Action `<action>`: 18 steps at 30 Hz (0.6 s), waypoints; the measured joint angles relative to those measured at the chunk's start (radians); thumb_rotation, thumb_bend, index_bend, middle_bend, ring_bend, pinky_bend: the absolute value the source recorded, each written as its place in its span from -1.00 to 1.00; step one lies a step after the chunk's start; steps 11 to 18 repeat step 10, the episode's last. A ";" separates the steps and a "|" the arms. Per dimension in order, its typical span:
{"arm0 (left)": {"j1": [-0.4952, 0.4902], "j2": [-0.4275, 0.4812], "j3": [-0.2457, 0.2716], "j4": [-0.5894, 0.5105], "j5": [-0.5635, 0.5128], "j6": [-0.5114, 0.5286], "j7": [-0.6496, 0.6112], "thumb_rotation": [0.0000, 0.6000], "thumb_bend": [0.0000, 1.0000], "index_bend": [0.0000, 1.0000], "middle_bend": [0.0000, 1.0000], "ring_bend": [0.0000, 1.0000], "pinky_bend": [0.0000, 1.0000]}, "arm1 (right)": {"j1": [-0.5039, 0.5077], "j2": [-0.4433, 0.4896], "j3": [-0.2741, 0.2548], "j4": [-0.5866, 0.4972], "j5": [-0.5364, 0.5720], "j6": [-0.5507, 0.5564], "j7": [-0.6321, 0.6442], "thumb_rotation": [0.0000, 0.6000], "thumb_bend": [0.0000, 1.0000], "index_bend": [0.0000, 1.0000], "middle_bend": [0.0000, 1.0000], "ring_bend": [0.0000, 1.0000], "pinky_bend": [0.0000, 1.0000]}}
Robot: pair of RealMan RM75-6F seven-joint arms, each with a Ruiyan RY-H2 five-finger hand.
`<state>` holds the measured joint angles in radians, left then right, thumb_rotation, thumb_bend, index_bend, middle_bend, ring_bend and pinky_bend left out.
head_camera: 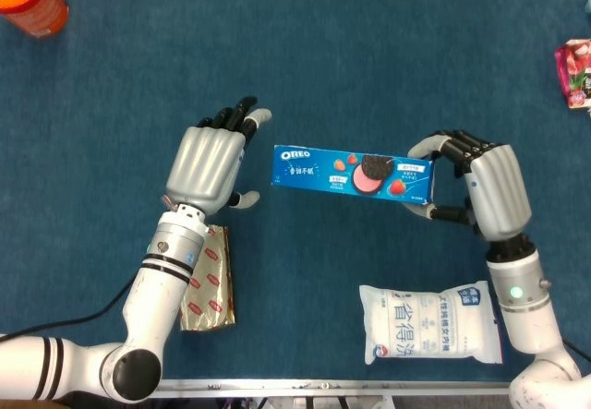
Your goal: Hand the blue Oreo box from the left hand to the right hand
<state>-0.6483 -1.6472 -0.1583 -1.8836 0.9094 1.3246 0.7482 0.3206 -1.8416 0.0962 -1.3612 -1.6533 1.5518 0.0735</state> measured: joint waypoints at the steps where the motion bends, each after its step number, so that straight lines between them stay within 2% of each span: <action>1: -0.002 -0.001 -0.002 0.003 -0.002 -0.001 0.001 1.00 -0.92 -0.80 -0.95 -0.70 -0.37 | -0.001 0.002 0.000 -0.003 0.000 0.000 0.000 1.00 -0.69 0.46 0.41 0.49 0.42; 8: -0.007 -0.011 -0.008 0.017 -0.005 0.009 0.016 1.00 -0.92 -0.99 -1.00 -0.75 -0.37 | -0.007 0.017 -0.006 -0.018 -0.002 0.005 0.003 1.00 -0.69 0.46 0.41 0.49 0.42; 18: -0.007 -0.013 -0.009 0.020 -0.008 0.014 0.019 1.00 -0.92 -1.00 -1.00 -0.75 -0.37 | -0.007 0.018 -0.006 -0.018 -0.001 0.002 0.007 1.00 -0.69 0.46 0.41 0.49 0.42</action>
